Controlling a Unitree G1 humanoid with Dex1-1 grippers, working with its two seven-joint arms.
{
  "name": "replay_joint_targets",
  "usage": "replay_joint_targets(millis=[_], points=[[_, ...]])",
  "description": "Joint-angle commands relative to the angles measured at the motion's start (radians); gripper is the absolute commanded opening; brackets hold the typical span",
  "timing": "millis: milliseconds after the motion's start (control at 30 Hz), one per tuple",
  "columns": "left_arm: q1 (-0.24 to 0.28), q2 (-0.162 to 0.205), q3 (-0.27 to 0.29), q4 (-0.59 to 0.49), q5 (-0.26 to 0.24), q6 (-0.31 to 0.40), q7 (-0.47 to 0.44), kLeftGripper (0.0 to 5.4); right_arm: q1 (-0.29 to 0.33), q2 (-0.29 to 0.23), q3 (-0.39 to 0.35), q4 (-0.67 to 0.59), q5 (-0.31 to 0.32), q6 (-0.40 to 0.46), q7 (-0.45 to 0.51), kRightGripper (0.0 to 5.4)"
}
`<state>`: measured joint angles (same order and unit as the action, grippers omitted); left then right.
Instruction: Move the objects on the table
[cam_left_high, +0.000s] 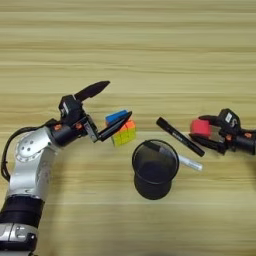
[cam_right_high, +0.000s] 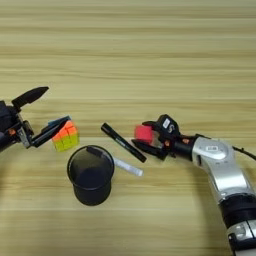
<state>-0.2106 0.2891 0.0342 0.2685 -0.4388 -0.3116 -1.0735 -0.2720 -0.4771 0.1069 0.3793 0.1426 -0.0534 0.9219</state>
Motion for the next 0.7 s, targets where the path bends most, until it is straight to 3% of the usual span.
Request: replay_joint_targets(millis=[33, 400, 633, 700], points=[[-0.009, 0.002, -0.003, 0.006, 0.014, -0.010, 0.004, 5.40, -0.023, -0.013, -0.021, -0.025, 0.006, -0.007, -0.002, 3.08], [-0.005, -0.006, -0.018, -0.008, 0.008, -0.009, 0.000, 5.40, -0.035, -0.009, -0.070, -0.300, 0.142, 0.105, 0.023, 3.08], [0.002, -0.009, -0.038, -0.033, 0.021, -0.017, 0.004, 5.40, -0.048, -0.004, -0.020, -0.461, 0.159, 0.187, 0.030, 3.08], [0.010, -0.001, -0.057, -0.049, 0.059, -0.040, 0.013, 5.40, -0.051, -0.004, -0.010, -0.496, 0.166, 0.210, 0.030, 3.08]])
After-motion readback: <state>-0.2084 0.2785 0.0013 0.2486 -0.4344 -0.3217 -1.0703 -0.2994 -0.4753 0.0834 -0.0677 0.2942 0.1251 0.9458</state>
